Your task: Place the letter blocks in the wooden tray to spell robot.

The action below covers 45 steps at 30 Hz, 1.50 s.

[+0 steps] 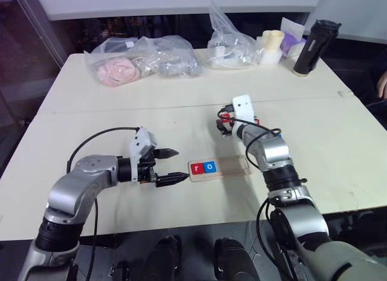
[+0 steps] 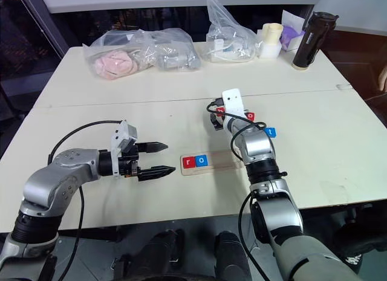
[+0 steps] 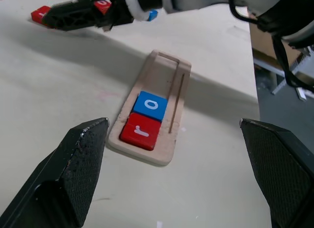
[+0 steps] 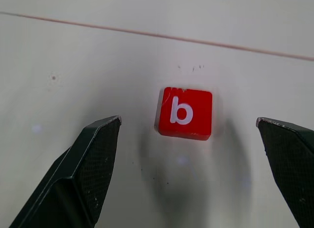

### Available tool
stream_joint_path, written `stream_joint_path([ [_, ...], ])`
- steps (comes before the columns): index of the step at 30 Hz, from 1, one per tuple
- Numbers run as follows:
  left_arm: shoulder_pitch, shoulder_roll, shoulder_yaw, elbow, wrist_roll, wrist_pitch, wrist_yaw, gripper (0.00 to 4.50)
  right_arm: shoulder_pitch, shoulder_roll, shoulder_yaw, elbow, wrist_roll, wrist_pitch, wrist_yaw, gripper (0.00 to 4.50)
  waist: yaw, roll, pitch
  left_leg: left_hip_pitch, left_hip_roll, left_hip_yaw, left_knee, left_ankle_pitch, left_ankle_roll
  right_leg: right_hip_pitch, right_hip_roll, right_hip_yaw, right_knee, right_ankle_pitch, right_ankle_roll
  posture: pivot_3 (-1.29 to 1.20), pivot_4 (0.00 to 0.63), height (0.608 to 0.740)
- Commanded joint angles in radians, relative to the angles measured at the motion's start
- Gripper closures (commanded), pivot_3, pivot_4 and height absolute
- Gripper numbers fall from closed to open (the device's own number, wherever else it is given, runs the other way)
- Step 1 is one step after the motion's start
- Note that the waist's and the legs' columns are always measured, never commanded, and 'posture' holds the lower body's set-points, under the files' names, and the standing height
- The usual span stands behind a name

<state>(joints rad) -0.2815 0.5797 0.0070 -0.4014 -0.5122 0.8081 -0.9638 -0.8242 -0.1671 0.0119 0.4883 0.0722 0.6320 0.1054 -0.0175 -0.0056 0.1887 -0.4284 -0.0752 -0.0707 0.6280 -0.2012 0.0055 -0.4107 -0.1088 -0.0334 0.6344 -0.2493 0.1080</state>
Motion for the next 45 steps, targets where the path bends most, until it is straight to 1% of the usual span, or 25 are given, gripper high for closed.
stream_joint_path([
  [1,0.032,0.010,0.006,-0.060,-0.009,-0.011,0.046,0.03,-0.070,0.028,-0.023,0.095,-0.002,-0.069,-0.016,0.00,-0.001,0.000,0.000,0.000,0.000,0.001,0.000,0.000,0.000,0.000,0.000,0.001,0.000,0.000,0.000,0.00,0.150,0.725],
  [7,0.056,0.003,0.000,-0.090,-0.025,-0.011,0.100,0.03,-0.158,0.044,-0.060,0.286,-0.001,-0.141,-0.058,0.00,0.000,0.000,0.000,0.001,0.003,0.001,0.000,0.001,-0.002,0.000,0.004,0.002,0.000,0.001,-0.002,0.00,0.150,0.725],
  [10,0.065,0.005,-0.007,-0.095,-0.022,-0.020,0.119,0.00,-0.193,0.047,-0.076,0.358,0.004,-0.156,-0.067,0.90,0.000,0.000,0.000,0.002,0.003,0.001,0.000,0.001,-0.002,0.000,0.004,0.002,0.000,0.002,-0.003,0.00,0.150,0.725],
  [14,0.070,0.017,-0.001,-0.093,-0.032,-0.025,0.125,0.00,-0.204,0.048,-0.077,0.385,-0.004,-0.157,-0.074,3.06,0.000,0.000,0.000,0.002,0.003,0.001,0.000,0.001,-0.002,0.000,0.004,0.002,0.000,0.002,-0.003,0.00,0.150,0.725],
  [15,0.071,0.019,0.001,-0.091,-0.035,-0.027,0.124,0.00,-0.200,0.048,-0.079,0.380,-0.003,-0.152,-0.076,3.34,0.000,0.000,0.000,0.002,0.003,0.001,0.000,0.001,-0.002,0.000,0.004,0.002,0.000,0.002,-0.003,0.00,0.150,0.725],
  [17,0.065,0.020,-0.006,-0.084,-0.036,-0.031,0.125,0.00,-0.179,0.041,-0.084,0.320,0.001,-0.109,-0.081,3.32,0.001,0.001,0.000,0.002,0.003,0.001,0.000,0.001,-0.002,0.000,0.004,0.003,0.000,0.002,-0.003,0.00,0.150,0.725],
  [20,0.056,0.018,-0.014,-0.078,-0.037,-0.034,0.126,0.00,-0.118,0.024,-0.079,0.138,0.000,-0.001,-0.085,3.32,0.004,0.001,0.000,0.001,0.003,0.001,0.000,0.001,-0.003,0.000,0.004,0.003,0.000,0.002,-0.003,0.00,0.150,0.725],
  [22,0.047,0.016,-0.022,-0.069,-0.035,-0.037,0.124,0.00,-0.015,-0.017,-0.071,-0.164,0.010,0.177,-0.065,3.32,0.008,0.001,0.000,0.001,0.003,0.001,-0.001,0.001,-0.002,-0.001,0.004,0.003,0.000,0.002,-0.003,0.00,0.150,0.725],
  [24,0.045,0.018,-0.023,-0.066,-0.037,-0.040,0.120,0.00,0.056,-0.041,-0.064,-0.371,0.016,0.305,-0.054,3.32,0.010,0.001,0.000,0.000,0.003,0.001,-0.002,0.001,-0.002,-0.002,0.004,0.003,0.000,0.002,-0.003,0.00,0.150,0.725],
  [26,0.042,0.023,-0.025,-0.058,-0.040,-0.045,0.108,0.00,0.134,-0.078,-0.082,-0.607,0.039,0.478,-0.042,3.32,0.007,0.001,0.001,0.000,0.003,0.001,-0.002,0.001,-0.002,-0.002,0.004,0.003,0.000,0.002,-0.003,0.00,0.150,0.725],
  [27,0.037,0.024,-0.032,-0.053,-0.038,-0.049,0.102,0.00,0.170,-0.101,-0.095,-0.710,0.051,0.557,-0.032,3.32,0.007,0.001,0.000,0.000,0.003,0.001,-0.002,0.001,-0.002,-0.003,0.004,0.003,0.000,0.001,-0.004,0.00,0.150,0.725],
  [29,0.039,0.035,-0.030,-0.047,-0.040,-0.060,0.086,0.00,0.211,-0.115,-0.114,-0.854,0.066,0.685,-0.027,3.32,0.004,0.001,0.000,0.000,0.004,0.001,-0.003,0.001,-0.002,-0.003,0.004,0.003,0.000,0.000,-0.006,0.00,0.150,0.725],
  [31,0.021,0.037,-0.053,-0.029,-0.041,-0.065,0.061,0.00,0.309,-0.167,-0.187,-1.071,0.093,0.896,0.008,3.32,0.007,0.001,0.000,0.000,0.004,0.001,-0.004,0.001,-0.002,-0.004,0.005,0.003,0.000,-0.001,-0.007,0.00,0.150,0.725],
  [32,0.013,0.037,-0.062,-0.020,-0.042,-0.066,0.052,0.00,0.353,-0.186,-0.208,-1.150,0.104,0.954,0.021,3.32,0.013,0.001,0.000,0.001,0.004,0.000,-0.004,0.001,-0.002,-0.003,0.005,0.003,0.000,-0.001,-0.008,0.00,0.150,0.725],
  [34,0.008,0.046,-0.070,-0.007,-0.040,-0.077,0.032,0.00,0.408,-0.191,-0.223,-1.224,0.112,0.982,0.021,3.32,0.018,0.001,0.000,0.001,0.004,-0.001,-0.004,0.001,-0.002,-0.003,0.005,0.003,-0.001,-0.002,-0.009,0.00,0.150,0.725],
  [38,-0.020,0.050,-0.080,0.029,-0.032,-0.092,0.015,0.00,0.495,-0.151,-0.235,-1.277,0.108,0.982,-0.003,3.32,0.007,0.002,0.000,0.001,0.004,0.000,-0.004,0.001,-0.002,-0.003,0.003,0.003,-0.002,-0.002,-0.009,0.00,0.150,0.725],
  [45,-0.052,0.062,-0.076,0.063,-0.029,-0.104,-0.007,0.00,0.510,-0.083,-0.219,-1.260,0.087,0.982,-0.052,3.32,0.008,0.001,0.000,0.001,0.004,0.000,-0.004,0.001,-0.002,-0.003,0.002,0.003,-0.003,-0.002,-0.009,0.00,0.150,0.725],
])
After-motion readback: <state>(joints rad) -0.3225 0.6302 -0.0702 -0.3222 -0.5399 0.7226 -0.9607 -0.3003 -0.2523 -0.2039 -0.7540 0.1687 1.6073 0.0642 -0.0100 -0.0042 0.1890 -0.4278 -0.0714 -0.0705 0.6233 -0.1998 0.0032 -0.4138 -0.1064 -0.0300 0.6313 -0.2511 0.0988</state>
